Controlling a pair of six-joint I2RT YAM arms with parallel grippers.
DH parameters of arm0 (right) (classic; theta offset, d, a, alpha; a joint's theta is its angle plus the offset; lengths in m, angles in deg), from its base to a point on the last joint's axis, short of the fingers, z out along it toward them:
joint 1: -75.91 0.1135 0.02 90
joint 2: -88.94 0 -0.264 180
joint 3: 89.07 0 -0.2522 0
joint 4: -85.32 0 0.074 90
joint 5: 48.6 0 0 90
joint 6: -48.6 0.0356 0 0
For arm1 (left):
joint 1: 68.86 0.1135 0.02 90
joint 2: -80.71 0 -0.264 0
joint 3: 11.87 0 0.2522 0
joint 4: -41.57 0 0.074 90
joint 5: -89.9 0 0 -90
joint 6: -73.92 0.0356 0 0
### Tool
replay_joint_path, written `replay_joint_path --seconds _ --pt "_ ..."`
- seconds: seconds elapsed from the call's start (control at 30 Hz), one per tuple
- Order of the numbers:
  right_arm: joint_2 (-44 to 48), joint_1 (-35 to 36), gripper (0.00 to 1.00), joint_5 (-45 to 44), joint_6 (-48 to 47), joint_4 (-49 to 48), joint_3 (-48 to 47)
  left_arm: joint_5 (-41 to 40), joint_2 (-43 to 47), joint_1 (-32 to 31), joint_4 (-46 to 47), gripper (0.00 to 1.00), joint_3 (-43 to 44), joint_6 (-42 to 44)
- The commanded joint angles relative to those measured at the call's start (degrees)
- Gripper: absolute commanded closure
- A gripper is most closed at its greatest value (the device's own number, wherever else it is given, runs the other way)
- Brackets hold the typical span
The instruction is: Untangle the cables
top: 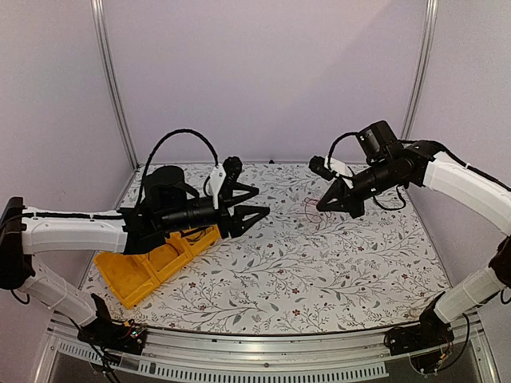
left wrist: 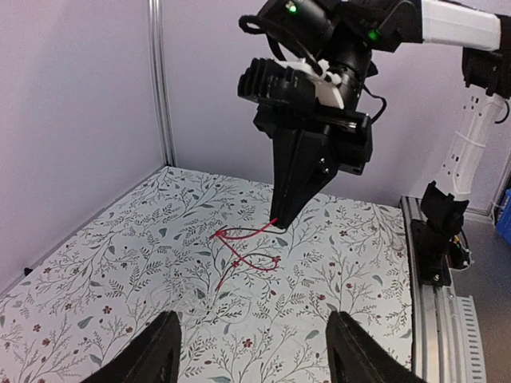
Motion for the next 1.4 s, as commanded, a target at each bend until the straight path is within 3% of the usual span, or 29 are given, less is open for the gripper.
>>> replay_joint_path --seconds 0.0,0.13,0.4,0.53,0.63,0.77,0.9,1.03,1.17,1.27,1.37 --pt "4.4 -0.2 1.0 10.3 -1.5 3.9 -0.1 -10.5 -5.3 -7.4 8.2 0.35 0.0 6.9" --pt "5.7 -0.2 1.0 12.1 -2.5 4.9 0.2 -20.1 -13.2 -13.2 14.4 0.34 3.0 11.0" --pt "6.2 -0.2 1.0 15.2 -3.5 5.8 1.8 -34.8 -22.6 -16.9 16.7 0.34 10.3 15.8" --pt "6.3 -0.2 1.0 17.0 -4.2 6.1 2.9 -37.1 -23.6 -16.9 18.8 0.34 10.9 17.2" --pt "6.1 -0.2 0.99 18.0 -4.4 5.9 3.4 -33.5 -24.7 -16.9 18.8 0.36 12.2 19.5" --pt "5.2 -0.2 0.99 19.0 -4.6 5.9 3.3 -31.8 -26.0 -17.0 17.6 0.47 14.7 21.0" --pt "4.9 -0.2 0.99 19.6 -4.7 5.6 3.4 -28.8 -25.9 -16.9 17.1 0.66 15.2 23.6" --pt "4.8 -0.2 0.99 19.0 -4.7 4.4 4.3 -30.3 -24.4 -17.0 17.0 1.0 14.2 25.3" --pt "3.9 -0.4 0.97 19.1 -4.6 2.3 6.1 -32.2 -20.9 -16.8 20.1 1.0 10.8 25.2" --pt "2.3 -1.7 0.83 18.3 -5.1 -0.6 8.4 -34.9 -18.2 -16.6 17.7 1.0 10.2 25.1" --pt "0.0 -4.8 0.76 19.4 -5.3 -4.2 11.1 -38.1 -14.3 -15.9 13.8 1.0 9.0 23.8"
